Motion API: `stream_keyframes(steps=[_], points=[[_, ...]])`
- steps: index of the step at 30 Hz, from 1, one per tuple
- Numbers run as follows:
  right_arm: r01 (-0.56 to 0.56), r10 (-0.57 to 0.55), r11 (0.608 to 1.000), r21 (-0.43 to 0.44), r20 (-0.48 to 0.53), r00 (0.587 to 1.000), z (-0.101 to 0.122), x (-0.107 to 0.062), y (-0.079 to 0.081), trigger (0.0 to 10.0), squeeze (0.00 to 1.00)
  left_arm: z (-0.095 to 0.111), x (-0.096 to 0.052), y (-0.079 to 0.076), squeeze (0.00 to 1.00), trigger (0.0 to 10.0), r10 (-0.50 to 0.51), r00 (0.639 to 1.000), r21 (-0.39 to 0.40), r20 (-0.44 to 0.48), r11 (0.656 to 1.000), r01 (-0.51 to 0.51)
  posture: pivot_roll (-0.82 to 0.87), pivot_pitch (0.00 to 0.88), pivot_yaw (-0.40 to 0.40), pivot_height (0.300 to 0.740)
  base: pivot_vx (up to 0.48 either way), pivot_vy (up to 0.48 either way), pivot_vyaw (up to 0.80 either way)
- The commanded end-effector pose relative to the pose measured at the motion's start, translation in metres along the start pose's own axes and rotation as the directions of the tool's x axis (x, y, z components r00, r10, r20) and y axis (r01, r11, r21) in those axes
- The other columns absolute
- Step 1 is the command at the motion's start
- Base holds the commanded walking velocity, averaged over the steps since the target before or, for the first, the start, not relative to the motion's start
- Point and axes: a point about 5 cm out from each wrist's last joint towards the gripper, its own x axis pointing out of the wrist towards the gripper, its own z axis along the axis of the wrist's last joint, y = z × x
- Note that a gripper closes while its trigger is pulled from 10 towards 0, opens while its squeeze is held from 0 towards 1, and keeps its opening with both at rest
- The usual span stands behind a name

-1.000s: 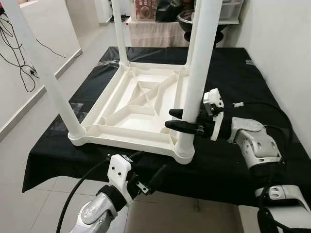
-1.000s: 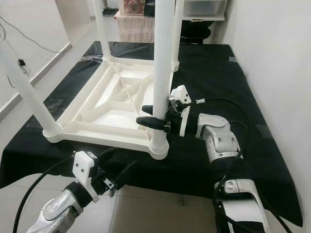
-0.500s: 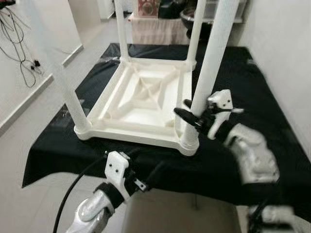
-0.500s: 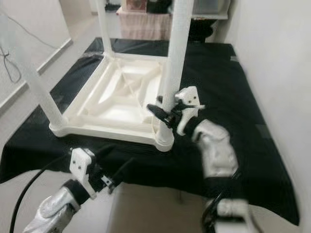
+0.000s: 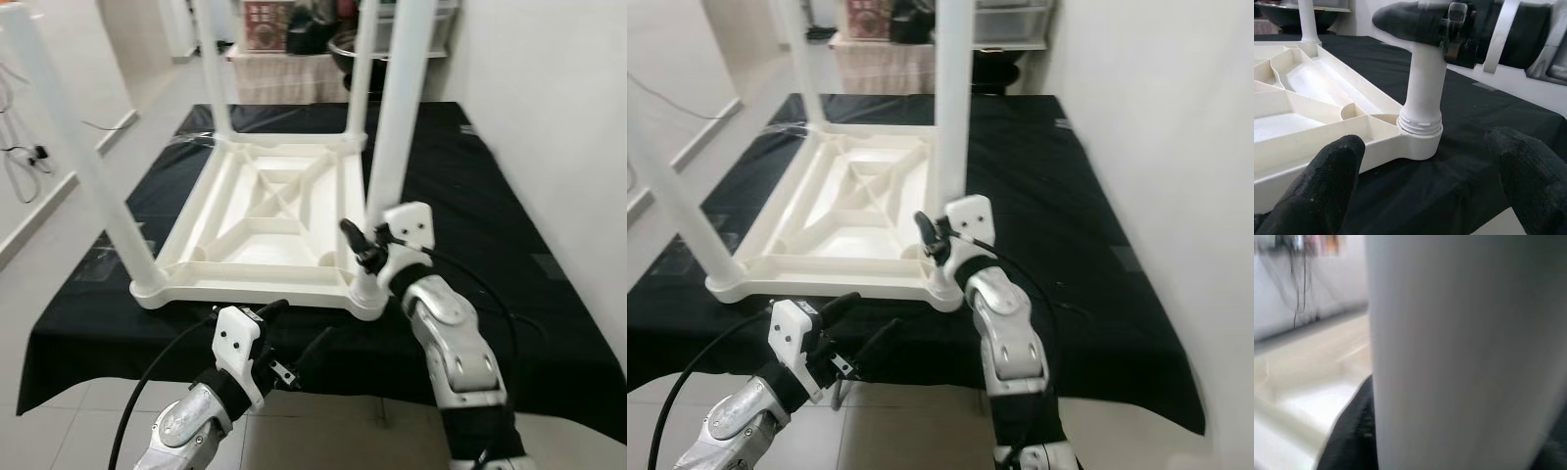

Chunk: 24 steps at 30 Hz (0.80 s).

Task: Building children table

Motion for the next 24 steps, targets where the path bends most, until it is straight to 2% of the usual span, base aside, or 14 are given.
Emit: stream_keyframes(steps=[1, 4, 6, 7, 8, 9, 11, 12, 14, 16, 17, 20, 24], points=[[-0.010, 0.014, 0.999, 0.048, -0.082, 0.997, -0.018, -0.003, 0.007, 10.0, 1.00, -0.003, -0.003, 0.002, 0.00, 10.0, 0.012, 1.000, -0.005, -0.012, 1.000, -0.012, -0.06, 0.134, 0.017, 0.740, 0.000, 0.000, 0.00], [-0.065, 0.069, 0.997, 0.051, -0.076, 0.995, -0.016, -0.002, 0.009, 10.0, 1.00, -0.003, -0.002, 0.002, 0.00, 10.0, 0.006, 1.000, -0.009, -0.013, 1.000, -0.006, -0.06, 0.133, 0.015, 0.740, 0.000, 0.000, 0.00], [-0.174, 0.176, 0.983, 0.049, -0.047, 0.983, -0.012, 0.001, 0.003, 10.0, 1.00, -0.003, -0.002, 0.002, 0.00, 10.0, 0.003, 1.000, -0.011, -0.013, 1.000, -0.004, -0.06, 0.132, 0.016, 0.740, 0.000, 0.000, 0.00], [-0.174, 0.176, 0.983, 0.049, -0.047, 0.983, -0.012, 0.001, 0.003, 10.0, 1.00, -0.003, -0.002, 0.002, 0.00, 10.0, 0.003, 1.000, -0.011, -0.013, 1.000, -0.004, -0.06, 0.132, 0.016, 0.740, 0.000, 0.000, 0.00], [-0.248, 0.249, 0.968, 0.037, -0.024, 0.968, -0.008, 0.003, -0.001, 10.0, 1.00, -0.003, -0.001, 0.001, 0.00, 10.0, 0.002, 1.000, -0.012, -0.014, 1.000, -0.002, -0.06, 0.130, 0.016, 0.740, 0.000, 0.000, 0.00], [-0.370, 0.370, 0.929, 0.021, 0.005, 0.929, 0.001, 0.004, -0.006, 10.0, 0.00, -0.004, -0.001, 0.001, 0.00, 10.0, 0.001, 1.000, -0.013, -0.014, 1.000, -0.001, -0.06, 0.127, 0.012, 0.740, 0.000, 0.000, 0.00], [-0.508, 0.508, 0.861, -0.004, 0.030, 0.861, 0.013, 0.005, -0.014, 10.0, 0.00, -0.004, 0.000, 0.000, 0.00, 10.0, 0.000, 1.000, -0.014, -0.015, 1.000, 0.000, -0.06, 0.125, 0.008, 0.740, 0.000, 0.000, 0.00], [-0.537, 0.537, 0.843, -0.008, 0.033, 0.843, 0.016, 0.005, -0.016, 10.0, 0.00, -0.004, 0.000, 0.000, 0.00, 10.0, 0.000, 1.000, -0.014, -0.015, 1.000, 0.000, -0.06, 0.125, 0.008, 0.740, 0.000, 0.000, 0.00], [-0.546, 0.546, 0.838, -0.009, 0.034, 0.837, 0.017, 0.006, -0.017, 10.0, 0.00, -0.004, 0.000, 0.000, 0.00, 10.0, 0.000, 1.000, -0.015, -0.015, 1.000, 0.000, -0.06, 0.125, 0.008, 0.740, 0.000, 0.000, 0.00], [-0.625, 0.625, 0.780, -0.028, 0.029, 0.780, 0.023, 0.008, -0.021, 10.0, 0.00, -0.005, 0.001, -0.001, 0.00, 10.0, 0.002, 1.000, -0.015, -0.015, 1.000, -0.002, -0.05, 0.120, 0.005, 0.740, 0.000, 0.000, 0.00], [-0.625, 0.625, 0.780, -0.028, 0.029, 0.780, 0.023, 0.008, -0.021, 10.0, 0.00, -0.005, 0.001, -0.001, 0.00, 10.0, 0.002, 1.000, -0.015, -0.015, 1.000, -0.002, -0.05, 0.120, 0.005, 0.740, 0.000, 0.000, 0.00], [-0.709, 0.709, 0.705, -0.030, 0.020, 0.705, 0.028, 0.009, -0.024, 10.0, 0.00, -0.006, 0.000, -0.002, 0.00, 10.0, 0.003, 1.000, -0.014, -0.018, 1.000, -0.003, -0.04, 0.120, 0.008, 0.740, 0.000, 0.000, 0.00], [-0.724, 0.724, 0.689, -0.019, 0.020, 0.689, 0.029, 0.010, -0.026, 10.0, 0.00, -0.006, 0.000, -0.003, 0.00, 10.0, 0.002, 1.000, -0.014, -0.019, 1.000, -0.002, -0.04, 0.120, 0.008, 0.740, 0.000, 0.000, 0.00]])
